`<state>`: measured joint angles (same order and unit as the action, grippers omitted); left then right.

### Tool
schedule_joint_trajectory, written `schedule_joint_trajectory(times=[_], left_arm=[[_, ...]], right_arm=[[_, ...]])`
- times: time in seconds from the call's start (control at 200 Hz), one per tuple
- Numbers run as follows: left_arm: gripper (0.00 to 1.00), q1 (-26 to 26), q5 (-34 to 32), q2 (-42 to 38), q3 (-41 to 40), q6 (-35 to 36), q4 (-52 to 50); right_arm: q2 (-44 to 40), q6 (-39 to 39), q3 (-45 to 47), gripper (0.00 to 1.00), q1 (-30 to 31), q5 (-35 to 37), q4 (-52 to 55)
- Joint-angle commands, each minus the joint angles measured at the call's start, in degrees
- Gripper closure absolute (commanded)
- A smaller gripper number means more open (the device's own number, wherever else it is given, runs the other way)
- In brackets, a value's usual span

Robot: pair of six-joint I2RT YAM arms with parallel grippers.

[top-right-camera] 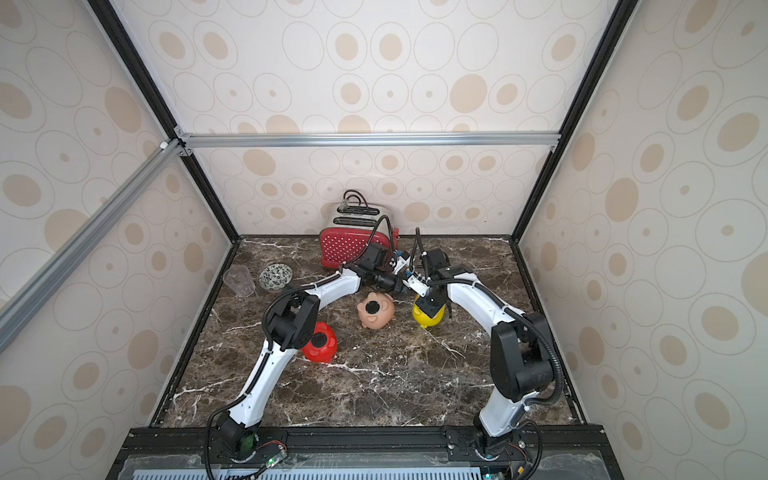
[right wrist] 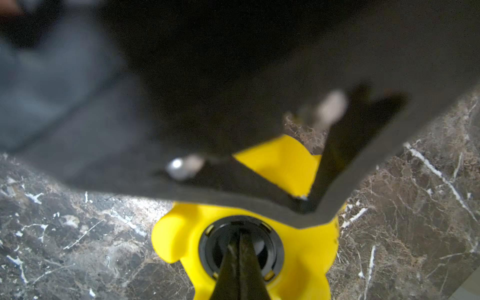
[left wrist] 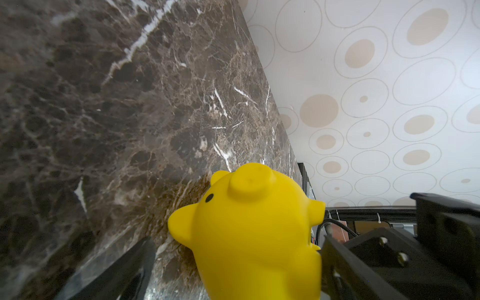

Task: Close piggy banks
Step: Hold the piggy bank at the center of the board.

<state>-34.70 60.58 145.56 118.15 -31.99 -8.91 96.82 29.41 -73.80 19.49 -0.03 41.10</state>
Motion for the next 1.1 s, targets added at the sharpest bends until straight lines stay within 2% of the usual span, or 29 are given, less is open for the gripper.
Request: schedule_joint_trajectory(times=[0.0,0.416,1.092], left_arm=[[0.01,-0.7,1.4,1.1,2.7,-0.7,-0.7],[0.04,-1.0,-1.1,0.7,-0.1,-5.6,2.1],[0.06,-1.5,-1.9,0.7,-1.7,-6.9,3.0]], right_arm=[[0.0,-0.1,1.3,1.0,-0.2,-0.4,2.3],[0.3,-2.6,1.3,1.0,-0.3,0.9,1.8],[1.4,-15.5,1.6,1.0,-0.9,5.0,1.6]])
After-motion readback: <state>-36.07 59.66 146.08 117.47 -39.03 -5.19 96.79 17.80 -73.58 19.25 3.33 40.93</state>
